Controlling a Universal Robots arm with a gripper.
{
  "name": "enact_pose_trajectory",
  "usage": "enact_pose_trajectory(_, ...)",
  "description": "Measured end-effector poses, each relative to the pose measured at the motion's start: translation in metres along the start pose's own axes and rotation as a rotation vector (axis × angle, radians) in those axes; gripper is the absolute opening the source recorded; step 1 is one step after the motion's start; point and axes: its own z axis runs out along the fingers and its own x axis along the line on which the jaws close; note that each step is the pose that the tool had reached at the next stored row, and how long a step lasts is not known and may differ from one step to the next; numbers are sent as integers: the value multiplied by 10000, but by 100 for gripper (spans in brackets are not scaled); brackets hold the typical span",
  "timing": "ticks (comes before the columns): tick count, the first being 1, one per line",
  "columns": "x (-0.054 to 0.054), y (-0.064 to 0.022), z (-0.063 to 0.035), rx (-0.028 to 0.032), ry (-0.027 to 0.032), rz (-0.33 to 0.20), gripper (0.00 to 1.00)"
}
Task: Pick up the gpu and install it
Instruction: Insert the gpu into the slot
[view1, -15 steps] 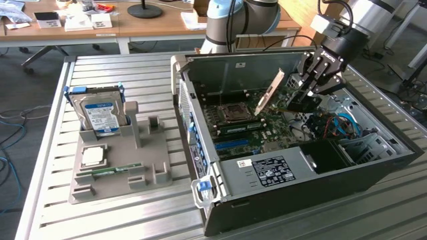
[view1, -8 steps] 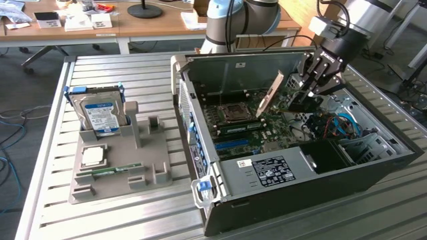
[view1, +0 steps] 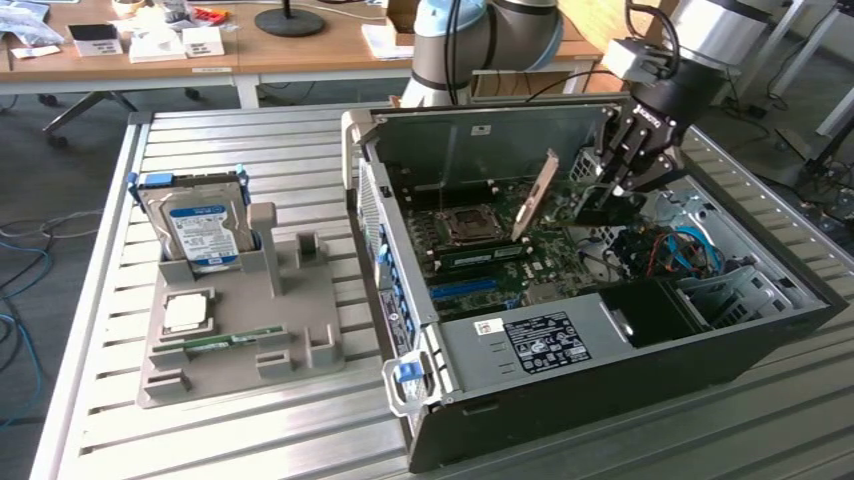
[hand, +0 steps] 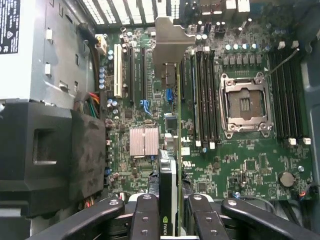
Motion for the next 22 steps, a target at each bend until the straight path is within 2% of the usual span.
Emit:
enact_pose_trajectory(1, 1, 23, 5, 57, -5, 3, 27)
enact_pose_trajectory(4, 4, 61, 11, 361, -25, 23, 27)
enact_pose_trajectory(6, 5, 83, 15, 532, -39, 33, 27)
enact_pose_trajectory(8, 6, 110, 19, 733, -54, 46, 27)
enact_pose_trajectory(10, 9, 145, 26, 959, -71, 61, 27)
enact_pose_trajectory(11, 10, 167, 30, 1048, -77, 66, 27)
enact_pose_trajectory(13, 12, 213, 39, 1188, -87, 75, 27)
enact_pose_trajectory(14, 14, 233, 43, 1244, -91, 80, 27)
enact_pose_trajectory(15, 15, 243, 45, 1268, -93, 82, 27)
enact_pose_trajectory(20, 14, 243, 45, 1275, -93, 80, 27)
enact_pose_trajectory(21, 14, 244, 46, 1296, -109, 81, 27)
enact_pose_trajectory(22, 14, 246, 46, 1341, -154, 79, 27)
